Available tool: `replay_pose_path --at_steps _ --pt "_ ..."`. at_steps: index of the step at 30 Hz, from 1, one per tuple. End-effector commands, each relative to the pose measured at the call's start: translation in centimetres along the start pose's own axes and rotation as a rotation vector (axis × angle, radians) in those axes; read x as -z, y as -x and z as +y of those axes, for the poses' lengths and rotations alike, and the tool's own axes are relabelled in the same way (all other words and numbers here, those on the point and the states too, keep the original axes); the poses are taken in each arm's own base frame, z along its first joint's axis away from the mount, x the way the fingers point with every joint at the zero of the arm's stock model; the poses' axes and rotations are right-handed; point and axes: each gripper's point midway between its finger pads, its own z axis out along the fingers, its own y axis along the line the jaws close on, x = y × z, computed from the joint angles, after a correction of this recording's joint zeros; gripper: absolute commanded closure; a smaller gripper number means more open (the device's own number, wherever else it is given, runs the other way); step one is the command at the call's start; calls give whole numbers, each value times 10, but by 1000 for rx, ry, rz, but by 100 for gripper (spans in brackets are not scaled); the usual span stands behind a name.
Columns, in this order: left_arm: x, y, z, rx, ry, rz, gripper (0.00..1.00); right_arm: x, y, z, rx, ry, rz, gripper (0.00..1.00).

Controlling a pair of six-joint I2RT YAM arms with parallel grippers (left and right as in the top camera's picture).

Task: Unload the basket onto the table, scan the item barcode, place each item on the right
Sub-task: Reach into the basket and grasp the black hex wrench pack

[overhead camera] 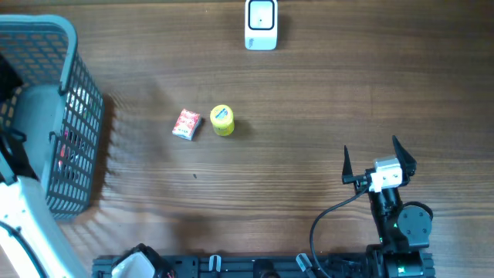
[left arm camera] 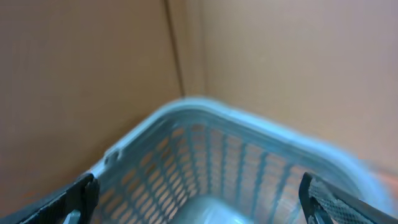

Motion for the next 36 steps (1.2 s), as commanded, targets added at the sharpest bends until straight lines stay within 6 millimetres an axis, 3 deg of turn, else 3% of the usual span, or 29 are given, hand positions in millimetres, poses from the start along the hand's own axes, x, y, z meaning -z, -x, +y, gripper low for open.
replay_pose_path --at_steps 1,5,9,13,18,24,26,32,36 --pt "-29 -60 30 5 76 203 0 0 2 1 9 6 -9 0" --pt "-42 -148 46 -9 76 521 0 0 2 1 9 6 -9 0" --pt "-37 -195 38 10 35 706 0 0 2 1 9 6 -9 0" --pt "-25 -211 10 69 -112 784 0 0 2 1 9 6 -8 0" --pt "-9 -226 5 26 -153 867 0 0 2 1 9 6 -8 0" --pt "-12 -225 5 81 -126 859 0 0 2 1 9 6 -9 0" --pt "-9 -227 -4 27 -210 861 0 0 2 1 9 6 -8 0" --pt "-11 -274 -9 -227 -375 946 0 0 2 1 10 6 -9 0" --pt "-20 -298 3 -355 -380 1011 0 0 2 1 10 6 -9 0"
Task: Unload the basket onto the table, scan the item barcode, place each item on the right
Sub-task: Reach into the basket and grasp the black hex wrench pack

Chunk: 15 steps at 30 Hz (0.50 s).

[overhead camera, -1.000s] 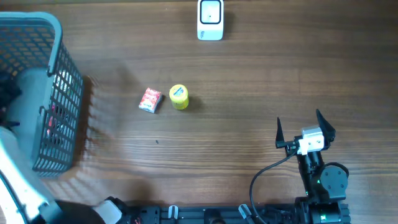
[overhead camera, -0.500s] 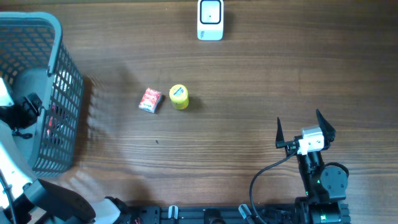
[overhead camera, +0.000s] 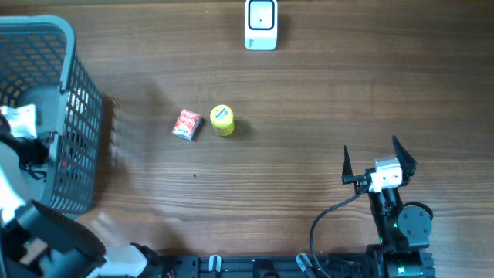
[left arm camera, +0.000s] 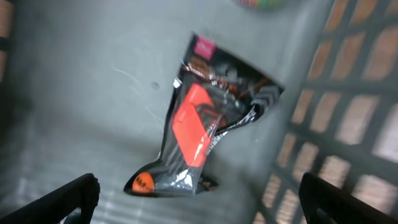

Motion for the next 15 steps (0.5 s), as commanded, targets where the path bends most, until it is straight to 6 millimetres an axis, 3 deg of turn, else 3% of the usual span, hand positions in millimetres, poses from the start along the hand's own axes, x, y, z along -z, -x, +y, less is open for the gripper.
replay_pose_path --at_steps 1,5,8,15 --pt "-20 -10 9 -165 22 71 0 0 2 1 9 6 -9 0" --pt "-27 -2 18 -209 56 54 0 0 2 1 9 6 -9 0" --pt "-28 5 9 -196 -5 1 0 0 2 1 9 6 -9 0" --pt "-44 -2 12 -245 -21 43 0 0 2 1 9 6 -9 0"
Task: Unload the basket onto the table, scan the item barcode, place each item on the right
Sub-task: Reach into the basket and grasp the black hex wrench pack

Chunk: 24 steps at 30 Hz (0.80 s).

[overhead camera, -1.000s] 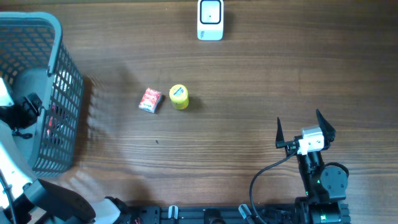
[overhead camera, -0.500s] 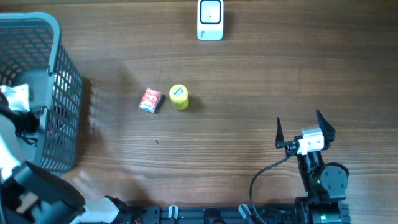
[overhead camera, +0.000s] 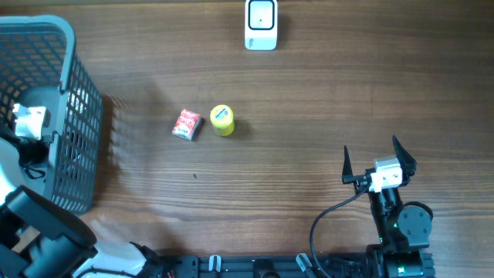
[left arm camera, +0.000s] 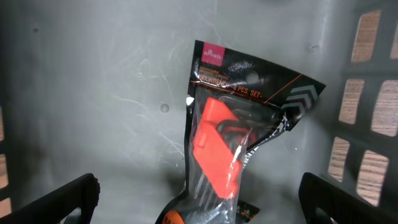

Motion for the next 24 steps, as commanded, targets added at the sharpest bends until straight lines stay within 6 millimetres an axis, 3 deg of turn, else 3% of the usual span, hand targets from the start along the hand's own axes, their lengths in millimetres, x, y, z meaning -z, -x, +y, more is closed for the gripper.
replay_pose_path --at_steps 1,5,9,12,18,21,24 --pt "-19 -7 -3 -33 -46 30 0 0 2 1 10 6 -9 0" --pt "-39 -9 -3 -29 -65 49 0 0 1 1 9 6 -8 0" --pt "-42 2 0 19 -61 3 0 0 1 1 9 6 -8 0" --pt "-42 6 4 14 -49 -13 16 0 1 1 9 6 -8 0" --pt "-44 4 7 24 -43 -10 30 0 2 1 9 6 -9 0" --pt "-44 2 5 66 -50 1 30 0 2 1 9 6 -9 0" --pt "-44 -1 2 195 -59 16 19 0 1 1 9 6 -8 0"
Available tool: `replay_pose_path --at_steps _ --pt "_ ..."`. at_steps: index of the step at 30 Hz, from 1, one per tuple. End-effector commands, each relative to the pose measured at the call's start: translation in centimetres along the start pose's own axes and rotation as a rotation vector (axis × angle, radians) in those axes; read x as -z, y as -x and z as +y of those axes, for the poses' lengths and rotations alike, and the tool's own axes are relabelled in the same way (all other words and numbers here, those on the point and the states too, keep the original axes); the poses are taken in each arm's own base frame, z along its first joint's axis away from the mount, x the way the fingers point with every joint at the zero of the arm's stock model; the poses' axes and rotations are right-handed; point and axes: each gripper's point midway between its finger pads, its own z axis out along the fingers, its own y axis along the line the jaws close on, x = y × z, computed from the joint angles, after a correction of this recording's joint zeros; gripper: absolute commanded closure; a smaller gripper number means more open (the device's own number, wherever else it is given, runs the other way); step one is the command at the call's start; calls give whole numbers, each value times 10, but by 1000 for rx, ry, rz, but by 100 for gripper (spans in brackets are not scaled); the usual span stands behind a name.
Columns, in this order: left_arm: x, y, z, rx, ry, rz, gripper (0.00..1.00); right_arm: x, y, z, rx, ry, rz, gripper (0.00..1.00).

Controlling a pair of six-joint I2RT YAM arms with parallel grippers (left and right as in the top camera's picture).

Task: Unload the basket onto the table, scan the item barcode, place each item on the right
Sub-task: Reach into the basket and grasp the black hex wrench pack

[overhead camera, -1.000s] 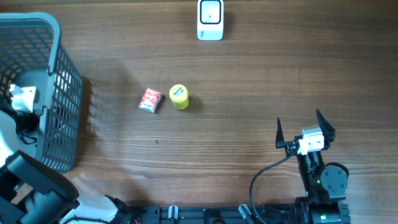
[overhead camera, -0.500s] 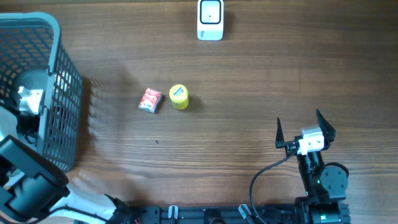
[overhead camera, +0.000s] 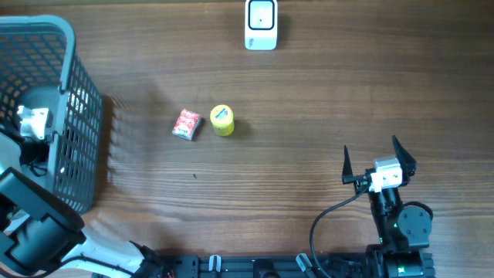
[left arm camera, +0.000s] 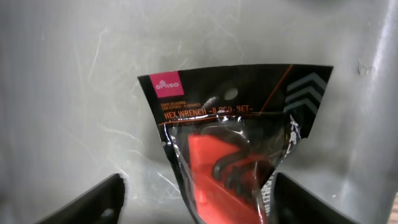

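A black hex wrench pack (left arm camera: 239, 124) with a red holder inside lies on the grey floor of the basket (overhead camera: 77, 116). My left gripper (left arm camera: 198, 182) is open low over the pack, one finger on each side of its lower part, not pinching it. From overhead only the left wrist (overhead camera: 35, 120) shows inside the basket. The white scanner (overhead camera: 261, 25) stands at the table's far edge. My right gripper (overhead camera: 370, 147) rests open at the front right, holding nothing.
A small red box (overhead camera: 186, 123) and a yellow round item (overhead camera: 221, 120) lie mid-table. The basket's lattice walls enclose the left arm closely. Cables and arm bases run along the front edge.
The left gripper has come down closer to the hex wrench pack, which now fills more of the wrist view, and its fingers stand closer in beside the pack. The right arm is unchanged.
The left gripper was first above the basket rim, open. Then it was inside the basket with the wrench pack below it. It then came nearer, and now it straddles the pack, open. The right arm and table items never moved.
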Motion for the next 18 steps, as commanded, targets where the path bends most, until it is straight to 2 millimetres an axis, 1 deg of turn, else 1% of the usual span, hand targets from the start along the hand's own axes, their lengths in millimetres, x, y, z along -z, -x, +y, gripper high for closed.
replay_pose_path --at_steps 1,3,5,7,10,11,12,14,16,17,18 --pt "-5 -7 -5 196 -32 21 17 0 1 1 9 6 -8 0" --pt "-5 -9 -7 303 -37 32 14 0 1 1 9 6 -8 0" --pt "-4 -11 -9 352 -41 43 23 0 1 1 9 6 -8 0" --pt "-4 -11 -9 354 -41 43 35 0 1 1 9 6 -8 0" --pt "-4 -14 -11 359 -48 56 37 0 2 1 9 6 -9 0" --pt "-4 -15 -11 359 -50 60 42 0 1 1 9 6 -8 0" --pt "-4 -16 -12 360 -52 64 51 0 1 1 9 6 -8 0" --pt "-4 -18 -14 362 -58 73 61 0 1 1 9 6 -8 0" --pt "-4 -18 -14 362 -59 76 76 0 2 1 9 6 -9 0" --pt "-4 -19 -15 362 -60 77 80 0 1 1 9 6 -8 0" --pt "-4 -19 -15 363 -62 80 81 0 1 1 9 6 -8 0"
